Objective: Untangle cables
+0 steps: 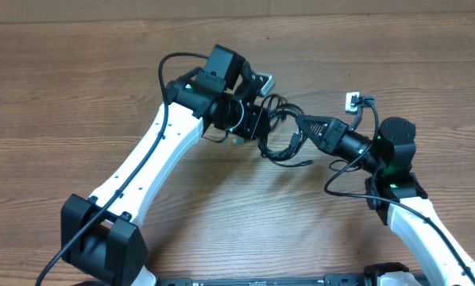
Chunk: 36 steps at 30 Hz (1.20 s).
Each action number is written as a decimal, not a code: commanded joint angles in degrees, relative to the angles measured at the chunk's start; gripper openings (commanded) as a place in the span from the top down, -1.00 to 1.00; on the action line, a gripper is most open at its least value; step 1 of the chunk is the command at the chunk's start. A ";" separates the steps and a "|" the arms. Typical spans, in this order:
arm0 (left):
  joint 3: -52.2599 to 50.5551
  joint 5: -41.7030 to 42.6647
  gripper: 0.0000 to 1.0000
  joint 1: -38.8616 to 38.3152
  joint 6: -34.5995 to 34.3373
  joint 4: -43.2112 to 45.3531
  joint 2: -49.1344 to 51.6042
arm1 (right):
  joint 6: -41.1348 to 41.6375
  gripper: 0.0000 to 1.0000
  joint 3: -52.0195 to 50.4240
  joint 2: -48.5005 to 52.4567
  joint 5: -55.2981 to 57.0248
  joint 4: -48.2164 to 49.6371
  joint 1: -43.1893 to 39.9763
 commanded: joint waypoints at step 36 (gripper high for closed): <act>0.92 -3.45 0.92 5.51 -9.86 3.74 -1.40 | 4.66 0.38 0.63 0.28 9.16 -3.21 7.67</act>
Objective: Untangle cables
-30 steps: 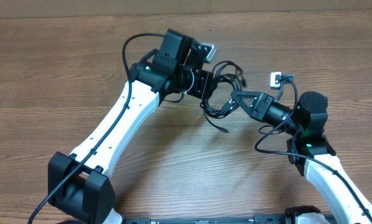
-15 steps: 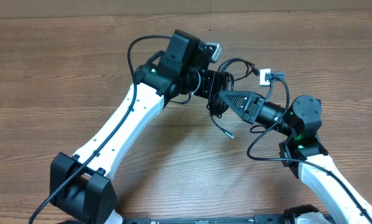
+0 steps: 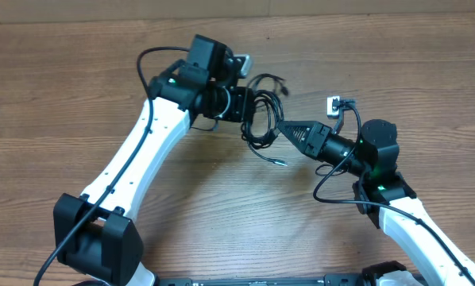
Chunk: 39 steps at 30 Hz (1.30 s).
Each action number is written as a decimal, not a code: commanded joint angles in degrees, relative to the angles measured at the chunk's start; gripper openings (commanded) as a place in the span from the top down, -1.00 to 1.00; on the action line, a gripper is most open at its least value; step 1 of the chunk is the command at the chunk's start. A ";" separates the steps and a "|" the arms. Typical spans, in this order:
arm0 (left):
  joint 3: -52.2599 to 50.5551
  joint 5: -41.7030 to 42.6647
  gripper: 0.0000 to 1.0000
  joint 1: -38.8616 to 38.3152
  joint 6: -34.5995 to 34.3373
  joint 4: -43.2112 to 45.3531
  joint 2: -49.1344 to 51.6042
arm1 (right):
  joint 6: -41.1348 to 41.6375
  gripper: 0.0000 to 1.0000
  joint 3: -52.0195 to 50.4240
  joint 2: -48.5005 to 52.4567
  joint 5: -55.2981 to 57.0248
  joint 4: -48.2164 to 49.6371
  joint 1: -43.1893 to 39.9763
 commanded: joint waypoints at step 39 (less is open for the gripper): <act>1.14 -26.05 0.92 2.05 -31.87 -12.20 -1.40 | 0.68 -1.00 0.26 0.17 5.64 -12.81 0.57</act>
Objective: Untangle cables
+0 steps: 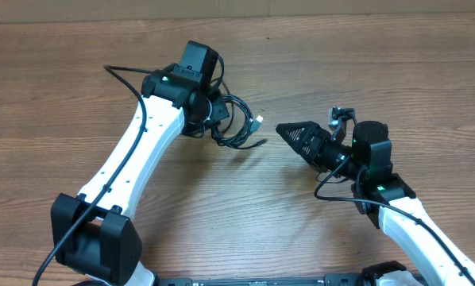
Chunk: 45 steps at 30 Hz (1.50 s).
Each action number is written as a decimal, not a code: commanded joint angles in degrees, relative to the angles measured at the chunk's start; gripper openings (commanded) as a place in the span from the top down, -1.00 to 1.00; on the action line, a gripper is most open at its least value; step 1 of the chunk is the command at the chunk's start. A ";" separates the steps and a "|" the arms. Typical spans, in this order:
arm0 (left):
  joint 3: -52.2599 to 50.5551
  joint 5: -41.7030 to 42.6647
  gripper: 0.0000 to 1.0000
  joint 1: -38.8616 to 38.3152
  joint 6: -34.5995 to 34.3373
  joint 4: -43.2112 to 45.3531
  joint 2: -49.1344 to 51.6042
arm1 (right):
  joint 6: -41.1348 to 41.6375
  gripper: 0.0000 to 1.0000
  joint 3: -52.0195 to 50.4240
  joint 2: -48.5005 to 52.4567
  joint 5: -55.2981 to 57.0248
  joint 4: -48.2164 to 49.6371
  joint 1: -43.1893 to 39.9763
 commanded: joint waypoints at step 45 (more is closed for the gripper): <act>1.09 9.44 0.92 -1.01 -23.78 -6.51 -1.40 | 4.00 -0.30 0.22 0.17 3.91 4.70 10.34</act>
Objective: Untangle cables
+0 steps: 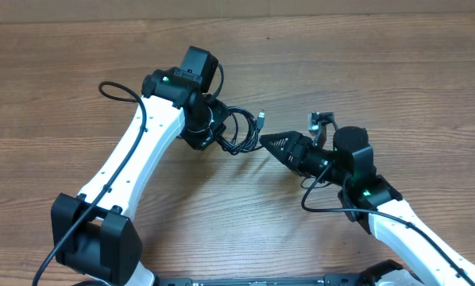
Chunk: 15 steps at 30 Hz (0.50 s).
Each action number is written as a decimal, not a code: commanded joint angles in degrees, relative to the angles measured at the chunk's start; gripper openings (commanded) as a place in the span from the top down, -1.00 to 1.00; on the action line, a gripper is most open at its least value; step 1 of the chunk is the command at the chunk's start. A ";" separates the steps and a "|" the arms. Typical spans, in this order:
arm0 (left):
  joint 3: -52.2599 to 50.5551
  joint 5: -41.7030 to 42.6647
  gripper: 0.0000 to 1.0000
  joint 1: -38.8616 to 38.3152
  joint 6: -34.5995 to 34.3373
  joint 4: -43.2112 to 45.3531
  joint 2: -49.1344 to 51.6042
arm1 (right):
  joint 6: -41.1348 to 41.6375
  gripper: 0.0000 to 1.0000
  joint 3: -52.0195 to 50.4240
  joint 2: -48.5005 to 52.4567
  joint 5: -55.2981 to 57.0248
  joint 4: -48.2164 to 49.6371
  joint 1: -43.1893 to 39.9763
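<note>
A tangled bundle of thin black cables (236, 132) lies on the wooden table (79, 63), with a small plug end (261, 117) sticking out to its right. My left gripper (215, 132) sits at the bundle's left side, shut on its loops. My right gripper (263, 141) points left, its tip touching the bundle's right edge. The overhead view shows its fingers (279, 144) only as a single wedge, so their gap is hidden.
The left arm's own black cable (118, 89) loops out to the left of its wrist. The right arm's wrist camera (323, 121) and its lead (321, 208) lie behind the right gripper. Bare wood surrounds the bundle.
The right gripper stood apart from the bundle, to its right; now it has moved left and its tip touches the bundle. The left gripper and bundle have shifted slightly.
Both grippers first met at the bundle near the table's middle. Then both stood further left, still joined by the cables. Then the left gripper held the bundle further left with the right gripper clear of it. Now the right tip is back at the bundle.
</note>
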 commanded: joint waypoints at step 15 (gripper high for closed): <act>1.09 1.07 0.92 -5.33 3.39 1.25 -1.40 | 1.81 0.49 0.22 4.15 11.41 4.28 4.02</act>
